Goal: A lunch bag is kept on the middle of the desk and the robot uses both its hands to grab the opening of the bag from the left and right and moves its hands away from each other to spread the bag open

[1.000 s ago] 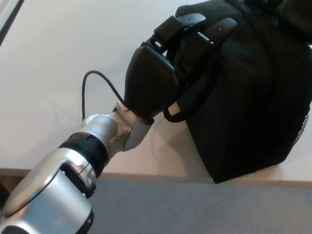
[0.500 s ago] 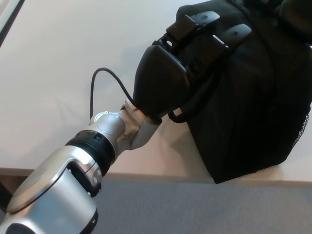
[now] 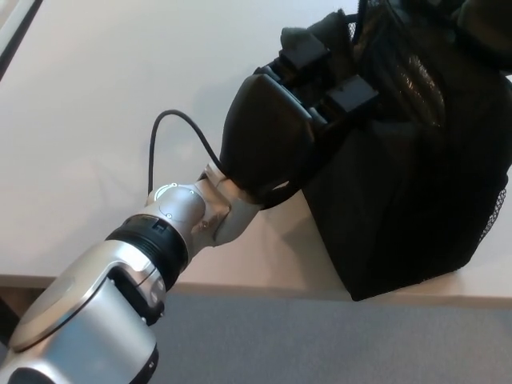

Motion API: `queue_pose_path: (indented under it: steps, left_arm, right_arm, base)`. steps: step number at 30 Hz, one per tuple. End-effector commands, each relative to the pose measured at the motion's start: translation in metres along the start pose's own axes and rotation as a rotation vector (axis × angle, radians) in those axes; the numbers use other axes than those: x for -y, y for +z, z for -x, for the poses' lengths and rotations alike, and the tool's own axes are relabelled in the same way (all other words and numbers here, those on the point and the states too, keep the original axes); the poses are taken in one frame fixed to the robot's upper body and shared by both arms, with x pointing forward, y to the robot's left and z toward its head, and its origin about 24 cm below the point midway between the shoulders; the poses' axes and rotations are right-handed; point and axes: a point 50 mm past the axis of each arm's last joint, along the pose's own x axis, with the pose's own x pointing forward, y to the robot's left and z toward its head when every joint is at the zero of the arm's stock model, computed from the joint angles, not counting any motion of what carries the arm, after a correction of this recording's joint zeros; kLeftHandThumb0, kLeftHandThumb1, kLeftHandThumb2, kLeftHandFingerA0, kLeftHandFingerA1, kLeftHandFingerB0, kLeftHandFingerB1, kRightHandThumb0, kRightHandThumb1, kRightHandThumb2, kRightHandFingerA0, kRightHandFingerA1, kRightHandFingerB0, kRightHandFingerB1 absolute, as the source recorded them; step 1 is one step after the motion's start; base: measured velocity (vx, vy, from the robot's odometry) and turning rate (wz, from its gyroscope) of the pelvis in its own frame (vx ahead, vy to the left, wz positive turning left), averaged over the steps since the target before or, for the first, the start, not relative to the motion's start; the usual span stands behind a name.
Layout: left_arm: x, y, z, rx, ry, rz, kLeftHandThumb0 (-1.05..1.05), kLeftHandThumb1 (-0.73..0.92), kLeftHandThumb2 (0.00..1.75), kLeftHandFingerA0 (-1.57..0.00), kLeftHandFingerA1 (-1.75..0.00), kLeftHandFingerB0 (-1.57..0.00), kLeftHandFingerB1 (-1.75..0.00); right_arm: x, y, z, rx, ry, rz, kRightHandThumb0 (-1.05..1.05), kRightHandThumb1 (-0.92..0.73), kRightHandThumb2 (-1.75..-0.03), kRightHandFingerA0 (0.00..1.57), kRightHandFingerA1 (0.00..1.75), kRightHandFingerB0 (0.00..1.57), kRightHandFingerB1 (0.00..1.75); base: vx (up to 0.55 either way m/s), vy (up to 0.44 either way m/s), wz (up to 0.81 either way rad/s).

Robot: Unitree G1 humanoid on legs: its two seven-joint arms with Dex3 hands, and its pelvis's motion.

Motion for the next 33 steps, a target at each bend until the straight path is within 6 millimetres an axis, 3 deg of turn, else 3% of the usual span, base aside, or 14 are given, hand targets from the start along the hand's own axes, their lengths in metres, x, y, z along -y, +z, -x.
queue_pose_path:
  steps: [1, 7, 10, 11, 12, 14, 15, 18, 20, 23, 27, 31, 32, 33]
  left_arm:
    - [0.004, -0.001, 0.012, -0.012, -0.091, -0.010, -0.22, 0.58, 0.65, -0.83, -1.68, -0.75, -1.56]
    - [0.005, -0.003, 0.015, -0.014, -0.118, -0.035, -0.25, 0.60, 0.68, -0.88, -1.64, -0.86, -1.37]
    - [0.004, -0.004, 0.016, -0.019, -0.112, -0.017, -0.20, 0.54, 0.77, -0.86, -1.69, -0.79, -1.58]
    - [0.003, -0.004, 0.016, -0.020, -0.108, -0.015, -0.21, 0.55, 0.77, -0.86, -1.68, -0.80, -1.55]
    - [0.004, -0.003, 0.016, -0.023, -0.107, -0.011, -0.20, 0.56, 0.77, -0.86, -1.68, -0.78, -1.57]
    - [0.004, -0.003, 0.017, -0.029, -0.116, -0.006, -0.26, 0.58, 0.76, -0.99, -1.70, -0.76, -1.53]
    - [0.004, -0.003, 0.017, -0.029, -0.121, -0.002, -0.21, 0.58, 0.76, -0.85, -1.64, -0.80, -1.54]
    - [0.003, -0.005, 0.016, -0.018, -0.113, -0.010, -0.20, 0.59, 0.75, -0.84, -1.67, -0.77, -1.58]
    - [0.003, -0.005, 0.017, -0.021, -0.116, -0.008, -0.22, 0.59, 0.72, -0.86, -1.63, -0.79, -1.53]
    - [0.004, -0.002, 0.019, -0.013, -0.118, -0.002, -0.26, 0.60, 0.67, -0.94, -1.45, -0.93, -1.18]
    - [0.005, 0.001, 0.020, -0.004, -0.115, 0.024, -0.23, 0.59, 0.76, -0.92, -1.63, -0.76, -1.52]
    - [0.005, 0.003, 0.015, 0.016, -0.108, 0.022, -0.23, 0.60, 0.66, -0.87, -1.61, -0.80, -1.48]
    - [0.004, 0.003, 0.013, 0.034, -0.100, 0.016, -0.20, 0.56, 0.74, -0.86, -1.63, -0.78, -1.52]
    - [0.004, 0.003, 0.011, 0.029, -0.103, 0.033, -0.16, 0.54, 0.82, -0.81, -1.69, -0.72, -1.63]
  right_arm:
    - [-0.006, 0.004, 0.002, 0.005, 0.043, -0.022, -0.41, -0.60, -0.59, 0.48, 0.37, 0.38, 0.33]
    - [-0.005, 0.004, 0.003, 0.017, 0.013, -0.014, -0.42, -0.58, -0.58, 0.49, 0.37, 0.40, 0.33]
    - [-0.002, 0.004, 0.003, 0.011, -0.033, -0.035, -0.45, -0.56, -0.58, 0.46, 0.35, 0.39, 0.33]
    - [0.001, 0.002, 0.003, 0.017, -0.055, -0.030, -0.52, -0.47, -0.75, 0.39, 0.46, 0.33, 0.44]
    - [0.003, 0.001, 0.004, 0.021, -0.082, -0.029, -0.44, -0.56, -0.57, 0.46, 0.35, 0.40, 0.33]
    - [0.005, -0.001, 0.005, 0.016, -0.106, -0.041, -0.43, -0.57, -0.58, 0.45, 0.35, 0.40, 0.33]
    - [0.007, -0.003, 0.005, 0.008, -0.113, -0.053, -0.42, -0.58, -0.58, 0.41, 0.34, 0.37, 0.32]
    - [0.016, -0.008, 0.006, 0.006, -0.192, -0.096, -0.36, -0.52, -0.57, 0.38, 0.34, 0.36, 0.32]
    - [0.018, -0.009, 0.007, 0.037, -0.190, -0.087, -0.38, -0.55, -0.58, 0.34, 0.33, 0.24, 0.29]
    - [0.017, -0.006, 0.015, 0.159, -0.184, -0.032, -0.39, -0.54, -0.58, 0.29, 0.31, 0.18, 0.28]
    - [0.012, -0.005, 0.027, 0.390, -0.049, 0.106, -0.38, -0.54, -0.57, 0.27, 0.30, 0.13, 0.29]
    - [0.002, -0.003, 0.040, 0.525, 0.019, 0.187, -0.30, -0.54, -0.57, 0.31, 0.31, 0.20, 0.32]
    - [-0.001, -0.003, 0.043, 0.580, 0.060, 0.245, -0.30, -0.56, -0.65, 0.27, 0.35, 0.23, 0.34]
    - [-0.006, -0.001, 0.048, 0.598, 0.080, 0.237, -0.07, -0.38, -0.87, 0.13, 0.49, 0.11, 0.48]
  base:
    - [0.00, 0.000, 0.00]
    - [0.00, 0.000, 0.00]
    - [0.00, 0.000, 0.00]
    - [0.00, 0.000, 0.00]
    - [0.00, 0.000, 0.00]
    - [0.00, 0.000, 0.00]
    - [0.00, 0.000, 0.00]
    - [0.00, 0.000, 0.00]
    - [0.00, 0.000, 0.00]
    - [0.00, 0.000, 0.00]
    - [0.00, 0.000, 0.00]
    - [0.00, 0.000, 0.00]
    - [0.00, 0.000, 0.00]
    - [0.00, 0.000, 0.00]
